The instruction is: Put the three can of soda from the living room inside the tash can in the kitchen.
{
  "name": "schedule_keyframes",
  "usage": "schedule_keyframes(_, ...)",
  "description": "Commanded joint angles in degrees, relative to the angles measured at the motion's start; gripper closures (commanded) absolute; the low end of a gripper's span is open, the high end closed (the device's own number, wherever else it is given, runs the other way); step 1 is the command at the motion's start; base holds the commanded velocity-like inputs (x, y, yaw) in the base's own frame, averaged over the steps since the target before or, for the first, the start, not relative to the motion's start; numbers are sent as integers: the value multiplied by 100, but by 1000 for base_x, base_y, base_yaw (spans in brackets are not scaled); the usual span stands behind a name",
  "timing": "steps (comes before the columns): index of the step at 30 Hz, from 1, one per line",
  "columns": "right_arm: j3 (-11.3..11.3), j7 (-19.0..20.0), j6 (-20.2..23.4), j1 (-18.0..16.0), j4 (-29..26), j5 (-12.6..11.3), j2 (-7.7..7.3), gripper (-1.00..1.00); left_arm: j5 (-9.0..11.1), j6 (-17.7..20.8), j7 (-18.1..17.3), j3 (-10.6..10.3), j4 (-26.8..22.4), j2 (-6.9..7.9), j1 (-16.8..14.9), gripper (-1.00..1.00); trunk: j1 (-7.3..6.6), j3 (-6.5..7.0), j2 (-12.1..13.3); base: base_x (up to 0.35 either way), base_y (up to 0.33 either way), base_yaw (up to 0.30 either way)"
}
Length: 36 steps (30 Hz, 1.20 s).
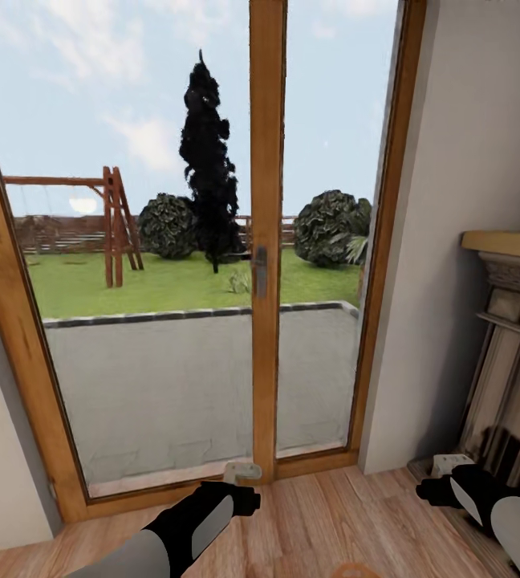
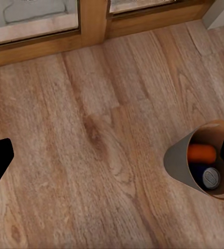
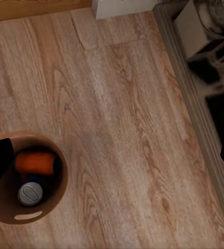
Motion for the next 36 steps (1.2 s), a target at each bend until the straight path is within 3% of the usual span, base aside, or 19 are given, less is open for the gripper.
schedule_keyframes(1,0,0,0,0,0,0,0,-100,1,-1,0,0,0,0,0,-100,-23,18,42,0,0,0)
schedule_keyframes(36,19,-6,0,1,23,5,32,-100,2,-8,0,0,29,0,0,-100,-791,647,1445,0,0,0)
